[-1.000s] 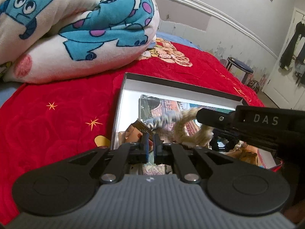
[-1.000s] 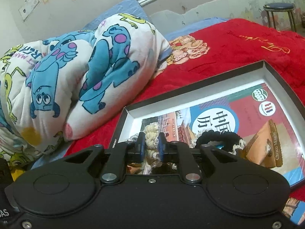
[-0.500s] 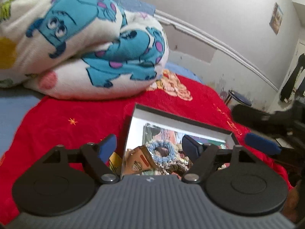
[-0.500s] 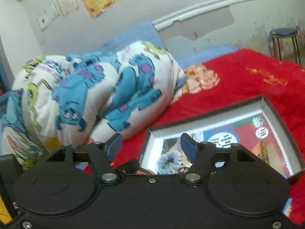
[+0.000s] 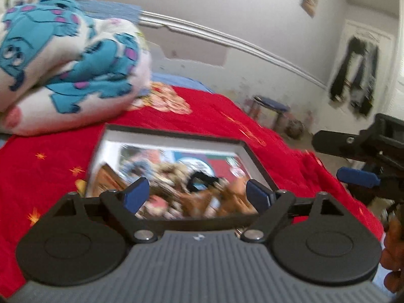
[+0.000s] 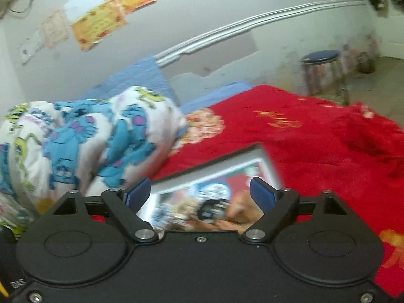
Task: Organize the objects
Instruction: 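Move both open tools back to the blue binder clips, then grasp a blue binder clip with left tool while right tool grasps another blue clip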
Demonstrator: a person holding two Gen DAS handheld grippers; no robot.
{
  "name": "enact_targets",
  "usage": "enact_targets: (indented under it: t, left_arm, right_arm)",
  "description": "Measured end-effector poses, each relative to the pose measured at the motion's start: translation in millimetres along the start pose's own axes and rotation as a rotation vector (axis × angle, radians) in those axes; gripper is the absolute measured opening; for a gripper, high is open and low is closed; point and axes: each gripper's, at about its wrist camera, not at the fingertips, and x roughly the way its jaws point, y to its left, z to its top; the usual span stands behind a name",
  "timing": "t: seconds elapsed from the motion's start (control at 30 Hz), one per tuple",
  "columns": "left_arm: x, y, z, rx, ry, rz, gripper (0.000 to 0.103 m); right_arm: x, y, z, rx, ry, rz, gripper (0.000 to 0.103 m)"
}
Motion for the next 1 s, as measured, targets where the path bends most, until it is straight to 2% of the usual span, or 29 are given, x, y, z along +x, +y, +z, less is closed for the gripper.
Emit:
enact_targets:
  t: [0.17,0.3,0.43,0.57,0.6,0.67,0.77,0.9,1.0]
  left_arm:
    - [4,-22,-19,0.042,0.037,-0.032,0.1]
    - [12,-31,-30,0.074,0.061,-0.026,0.102]
    - [22,-33,-36,0.084,0.079,-0.011,0.102]
    - [36,-32,-43,0.082,0.092,0.004,0.102]
    - [40,-32,-45,0.095,0.097,0.014,0.102]
    - [45,-35,-48,0.123,0.103,0.016,0.1]
    - [51,-41,-56,0.181,0.117,0.002,0.096]
    - [63,-52,-66,0.23,0.162,-0.052,0.086]
    - [71,-64,-73,0.279,0.188,-0.06,0.08]
  right_arm:
    - [-9,-22,-17,-0.027,-0.003,-0.088,0.089]
    - [-4,-34,-29,0.005,-0.007,-0.091,0.089]
    - [3,-44,-36,0.015,0.033,-0.124,0.089]
    - [19,-57,-47,-0.109,0.125,-0.335,0.087]
    - [22,-61,-49,-0.109,0.141,-0.356,0.087]
    - [26,-73,-49,-0.053,0.178,-0.339,0.083]
    - [32,-80,-51,0.023,0.211,-0.269,0.079]
    - [45,-74,-57,0.016,0.252,-0.216,0.072]
    - [60,-66,-58,0.002,0.272,-0.204,0.064]
